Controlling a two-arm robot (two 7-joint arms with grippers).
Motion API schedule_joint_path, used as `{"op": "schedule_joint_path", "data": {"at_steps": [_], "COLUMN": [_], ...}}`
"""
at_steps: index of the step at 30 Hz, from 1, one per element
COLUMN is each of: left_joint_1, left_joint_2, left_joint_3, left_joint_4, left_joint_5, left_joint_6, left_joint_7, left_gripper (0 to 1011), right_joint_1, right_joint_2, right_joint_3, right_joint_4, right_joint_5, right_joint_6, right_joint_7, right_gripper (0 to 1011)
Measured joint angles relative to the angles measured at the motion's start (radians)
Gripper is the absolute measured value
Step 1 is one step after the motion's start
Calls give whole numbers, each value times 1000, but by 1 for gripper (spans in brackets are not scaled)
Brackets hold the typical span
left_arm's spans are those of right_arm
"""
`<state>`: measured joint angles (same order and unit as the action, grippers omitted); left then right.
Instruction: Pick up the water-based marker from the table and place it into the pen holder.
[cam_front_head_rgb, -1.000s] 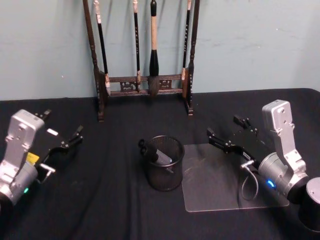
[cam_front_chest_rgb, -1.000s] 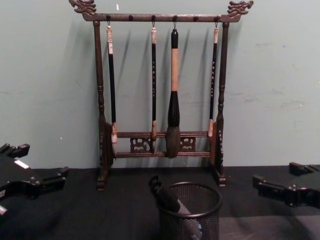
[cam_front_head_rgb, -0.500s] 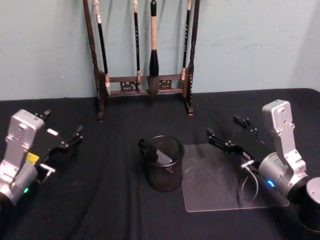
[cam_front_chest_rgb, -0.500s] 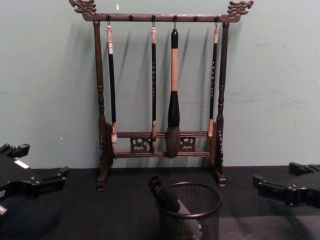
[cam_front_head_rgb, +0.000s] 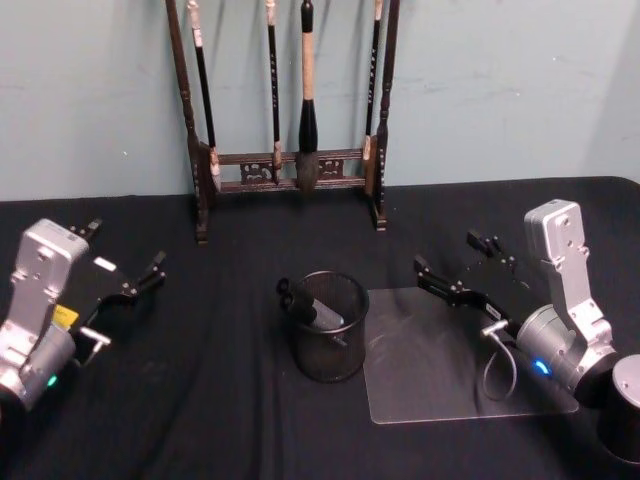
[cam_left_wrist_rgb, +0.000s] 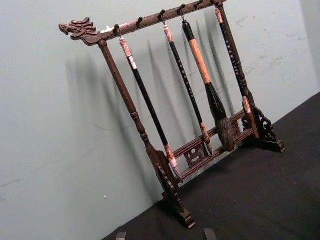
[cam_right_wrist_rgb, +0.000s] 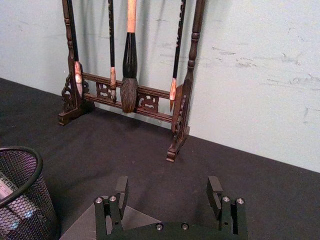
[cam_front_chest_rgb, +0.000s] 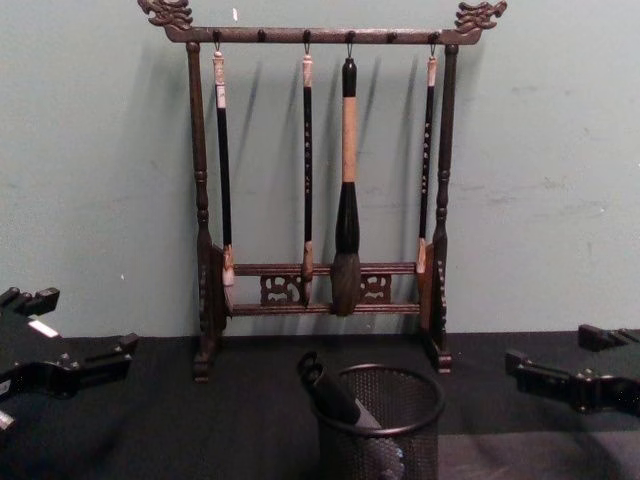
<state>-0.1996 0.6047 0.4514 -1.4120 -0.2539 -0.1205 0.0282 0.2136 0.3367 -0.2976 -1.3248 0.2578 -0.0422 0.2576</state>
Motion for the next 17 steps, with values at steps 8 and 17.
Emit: {"op": "schedule_joint_path", "data": {"at_steps": [8,17], "left_joint_1": [0,0], "left_joint_2": [0,0], "left_joint_3": [0,0], "left_joint_4": [0,0], "left_joint_5": [0,0], "left_joint_6": [0,0], "left_joint_7": [0,0], "left_gripper": [1001,1001], "right_joint_1": [0,0], "right_joint_2": [0,0], "right_joint_3": [0,0], "right_joint_4": [0,0], "right_joint_5": [0,0], "right_joint_6": [0,0], "right_joint_7": [0,0], "right_gripper": [1000,1000]}}
